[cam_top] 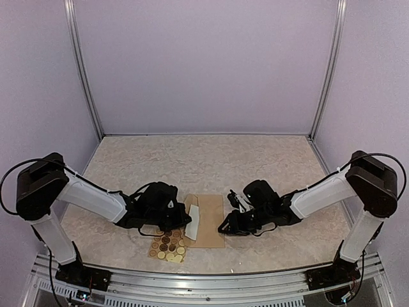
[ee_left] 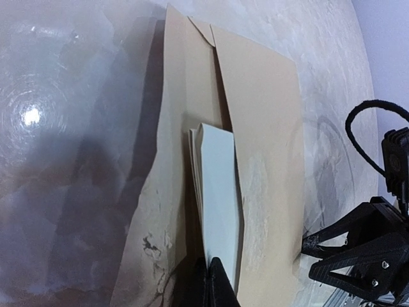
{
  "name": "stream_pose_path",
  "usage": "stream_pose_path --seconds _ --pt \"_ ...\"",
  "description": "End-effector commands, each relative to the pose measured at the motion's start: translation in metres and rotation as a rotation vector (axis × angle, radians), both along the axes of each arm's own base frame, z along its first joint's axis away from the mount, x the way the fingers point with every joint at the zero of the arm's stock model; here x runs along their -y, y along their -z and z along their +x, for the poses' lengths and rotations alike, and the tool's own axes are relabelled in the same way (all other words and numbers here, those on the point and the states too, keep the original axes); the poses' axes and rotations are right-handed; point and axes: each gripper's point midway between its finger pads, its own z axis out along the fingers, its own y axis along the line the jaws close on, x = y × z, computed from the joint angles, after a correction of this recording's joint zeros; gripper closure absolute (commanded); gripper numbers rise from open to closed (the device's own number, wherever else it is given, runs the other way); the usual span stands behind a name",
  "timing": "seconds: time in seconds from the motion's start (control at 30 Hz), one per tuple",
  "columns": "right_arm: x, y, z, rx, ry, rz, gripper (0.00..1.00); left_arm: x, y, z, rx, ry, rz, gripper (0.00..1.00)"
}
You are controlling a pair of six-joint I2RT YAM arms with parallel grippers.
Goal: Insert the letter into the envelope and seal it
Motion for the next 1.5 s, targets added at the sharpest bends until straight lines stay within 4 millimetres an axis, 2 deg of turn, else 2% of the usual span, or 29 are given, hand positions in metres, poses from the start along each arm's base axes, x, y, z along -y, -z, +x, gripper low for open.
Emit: stream_pose_path --seconds 0.0,0.2,0.47,0.57,0.9,1.03,1.13,1.23,1.47 --pt "-0.001 0.014 -0.008 -0.040 -0.017 -0.029 0.70 0.002 0.008 -0.002 -0.003 0.009 -0.003 1.00" --pt "-0.002 0.013 -0.005 -0.031 -0.008 -0.031 0.70 0.009 0.013 -0.004 -0.012 0.039 -0.023 1.00" --pt "-0.001 0.008 -0.001 -0.009 0.009 -0.035 0.70 0.024 0.009 -0.005 0.009 0.104 -0.049 1.00" --pt "0.002 0.002 0.002 0.009 0.023 -0.051 0.70 0.021 0.011 -0.005 0.008 0.102 -0.022 1.00" --pt "0.019 -0.014 0.011 0.056 0.067 -0.094 0.67 -0.003 -0.019 0.006 0.126 0.064 0.167 0.59" --pt "0.017 -0.015 0.015 0.058 0.070 -0.084 0.67 -0.005 -0.024 0.009 0.151 0.065 0.205 0.53" --pt "0.012 -0.010 0.015 0.047 0.060 -0.078 0.67 0.002 -0.021 0.010 0.145 0.080 0.200 0.54" --pt "0.008 -0.006 0.015 0.036 0.053 -0.070 0.67 0.007 -0.015 0.009 0.131 0.090 0.188 0.63" --pt "0.001 0.004 0.013 0.008 0.032 -0.063 0.68 0.007 0.000 0.006 0.098 0.094 0.196 0.74"
